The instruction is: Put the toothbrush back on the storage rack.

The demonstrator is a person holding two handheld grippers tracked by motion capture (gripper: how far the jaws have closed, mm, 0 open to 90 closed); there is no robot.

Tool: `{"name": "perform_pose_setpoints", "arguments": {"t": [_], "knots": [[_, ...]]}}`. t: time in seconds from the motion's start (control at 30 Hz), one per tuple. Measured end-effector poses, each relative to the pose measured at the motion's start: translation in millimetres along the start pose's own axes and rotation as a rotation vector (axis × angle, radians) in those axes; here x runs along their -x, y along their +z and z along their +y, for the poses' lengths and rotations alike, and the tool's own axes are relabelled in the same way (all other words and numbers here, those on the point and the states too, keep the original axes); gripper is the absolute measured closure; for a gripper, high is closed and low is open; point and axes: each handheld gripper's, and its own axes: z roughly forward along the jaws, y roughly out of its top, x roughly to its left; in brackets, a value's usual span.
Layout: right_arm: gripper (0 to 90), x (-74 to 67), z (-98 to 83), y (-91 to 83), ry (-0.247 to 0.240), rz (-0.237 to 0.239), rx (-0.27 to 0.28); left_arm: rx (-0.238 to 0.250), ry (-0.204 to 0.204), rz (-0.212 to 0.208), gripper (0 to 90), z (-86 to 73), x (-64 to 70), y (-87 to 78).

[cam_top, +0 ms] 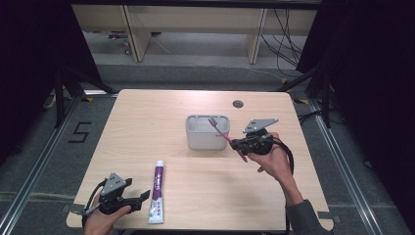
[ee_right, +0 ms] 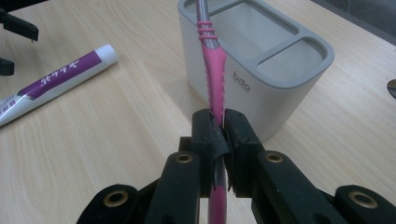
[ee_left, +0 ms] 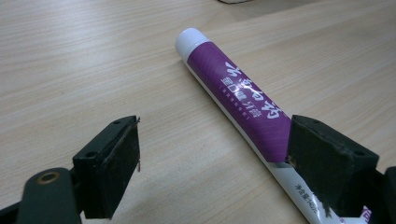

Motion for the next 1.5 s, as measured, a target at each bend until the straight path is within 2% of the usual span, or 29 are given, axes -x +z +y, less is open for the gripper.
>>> {"name": "perform_pose_setpoints", "arguments": {"t": [0.17,0.2,0.23,0.27,0.3,0.33,0.4,0.47,0.5,0.63,0.7,0.73,0.8,0.87,0.97,1.0,1.07,1.13,1.17,1.2,1.23,1.27,1.33,1.37,1.5], "knots": [[83.7,6.5,4.1,1.7,0.031,0.003,0.032,-0.001,0.003,0.000,16.8,0.2,-0.1,-0.3],[83.7,8.4,5.0,2.0,0.018,0.003,0.042,0.000,0.003,0.000,16.8,0.1,-0.1,-0.3],[83.7,8.4,5.6,1.3,0.044,-0.003,0.044,0.000,0.003,0.000,16.8,0.2,-0.1,-0.3],[83.7,10.8,6.5,1.9,0.022,-0.011,0.068,0.001,0.002,0.000,16.8,0.1,-0.2,-0.3],[83.7,11.6,7.4,1.8,0.035,0.003,0.069,0.001,0.002,0.000,16.8,0.1,-0.2,-0.3],[83.7,11.4,8.3,1.1,0.053,-0.005,0.076,0.001,0.002,0.000,16.8,0.1,-0.2,-0.2],[83.7,15.3,10.5,0.9,0.032,-0.016,0.094,-0.001,0.003,0.000,16.8,0.2,-0.1,-0.3],[83.7,15.5,12.5,0.8,0.061,-0.015,0.100,-0.001,0.003,0.001,16.8,0.2,0.2,-0.2],[83.7,17.6,13.5,1.8,0.048,-0.027,0.127,-0.002,0.004,0.000,16.8,0.3,0.0,-0.2],[83.7,21.3,18.4,1.2,0.066,-0.037,0.138,-0.001,0.004,0.000,16.8,0.3,0.0,-0.2],[83.7,23.8,21.0,1.3,0.056,-0.047,0.153,0.000,0.004,0.000,16.8,0.3,-0.1,-0.2],[83.7,22.6,21.4,1.9,0.075,-0.047,0.161,-0.001,0.005,0.000,16.8,0.3,-0.1,-0.3],[83.7,25.0,23.1,1.8,0.056,-0.044,0.156,-0.001,0.004,0.000,16.8,0.3,0.2,-0.3],[83.7,23.1,23.7,2.1,0.084,-0.048,0.153,-0.002,0.005,-0.001,16.8,0.4,0.2,-0.5],[83.7,26.9,25.1,4.2,0.062,-0.052,0.170,-0.003,0.005,-0.001,16.8,0.3,0.3,-0.5],[83.7,25.7,25.2,4.2,0.085,-0.060,0.169,-0.001,0.004,-0.001,16.8,0.3,0.3,-0.4],[83.7,29.2,26.2,4.6,0.067,-0.057,0.177,0.000,0.003,-0.001,16.8,0.3,0.2,-0.2],[83.7,28.3,26.9,4.8,0.094,-0.053,0.177,0.000,0.003,-0.001,16.8,0.3,0.2,-0.4],[83.7,29.0,27.5,4.7,0.092,-0.048,0.178,0.000,0.004,-0.005,16.8,0.4,0.0,-0.4],[83.7,31.1,28.1,4.5,0.070,-0.065,0.186,0.004,0.002,-0.005,16.8,0.4,0.2,-0.1],[83.7,30.4,28.5,6.0,0.089,-0.061,0.198,0.006,0.000,-0.007,16.8,0.4,0.3,0.2],[83.7,30.8,29.3,4.8,0.090,-0.058,0.187,0.004,0.000,-0.005,16.8,0.4,0.5,-0.1],[83.7,32.3,30.8,5.9,0.083,-0.065,0.207,0.002,0.003,-0.005,16.8,0.4,0.4,-0.4],[83.7,31.0,31.6,4.8,0.105,-0.059,0.197,0.002,0.003,-0.005,16.8,0.5,0.3,-0.4],[83.7,34.2,34.6,7.7,0.094,-0.057,0.217,0.002,0.004,-0.006,16.8,0.6,0.2,-0.5]]}}
